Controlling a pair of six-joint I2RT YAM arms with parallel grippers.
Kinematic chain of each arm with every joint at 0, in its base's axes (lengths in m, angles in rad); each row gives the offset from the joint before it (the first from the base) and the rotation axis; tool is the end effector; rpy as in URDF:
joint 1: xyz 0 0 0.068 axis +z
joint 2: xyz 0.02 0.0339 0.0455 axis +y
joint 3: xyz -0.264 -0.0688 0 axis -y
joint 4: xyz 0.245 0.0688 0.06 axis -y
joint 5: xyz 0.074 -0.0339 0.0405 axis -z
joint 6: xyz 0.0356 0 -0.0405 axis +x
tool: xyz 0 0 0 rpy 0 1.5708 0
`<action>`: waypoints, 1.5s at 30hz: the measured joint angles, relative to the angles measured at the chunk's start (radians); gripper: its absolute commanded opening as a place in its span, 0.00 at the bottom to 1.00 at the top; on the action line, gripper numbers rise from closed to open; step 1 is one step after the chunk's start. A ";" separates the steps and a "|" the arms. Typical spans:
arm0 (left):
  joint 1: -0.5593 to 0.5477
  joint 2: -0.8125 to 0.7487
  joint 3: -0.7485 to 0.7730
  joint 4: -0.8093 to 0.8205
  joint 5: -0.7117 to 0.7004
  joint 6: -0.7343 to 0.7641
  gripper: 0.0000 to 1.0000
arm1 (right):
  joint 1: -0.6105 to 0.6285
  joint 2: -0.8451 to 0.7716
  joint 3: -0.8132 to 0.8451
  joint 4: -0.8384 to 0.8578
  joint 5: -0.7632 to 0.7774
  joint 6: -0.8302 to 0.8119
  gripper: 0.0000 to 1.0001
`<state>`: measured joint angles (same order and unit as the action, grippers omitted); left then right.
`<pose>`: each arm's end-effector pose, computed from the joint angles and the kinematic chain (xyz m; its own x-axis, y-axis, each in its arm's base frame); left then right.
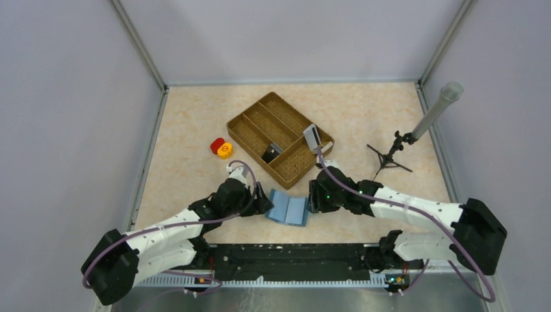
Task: Put the credit cards into the card holder
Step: Open the card holder at the center of the board.
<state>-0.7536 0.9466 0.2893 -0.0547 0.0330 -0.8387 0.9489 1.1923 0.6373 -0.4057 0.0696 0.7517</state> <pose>0.1299 -0.1235 0.1539 -0.8407 -0.2305 -0.4900 0.1149 0.8083 -0.5775 0.1331 0.1815 0.1910 -0.8866 -0.0677 -0.4575 -0.2493 0.9031 0.3496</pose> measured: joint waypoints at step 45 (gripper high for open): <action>-0.008 -0.082 0.010 -0.141 -0.025 -0.013 0.96 | 0.063 0.460 0.077 0.585 -0.275 -0.008 0.24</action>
<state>-0.7620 0.8642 0.2996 -0.1955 0.0082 -0.8513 1.0119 1.6524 0.7147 0.1791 -0.2054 0.7441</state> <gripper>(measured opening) 0.968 0.238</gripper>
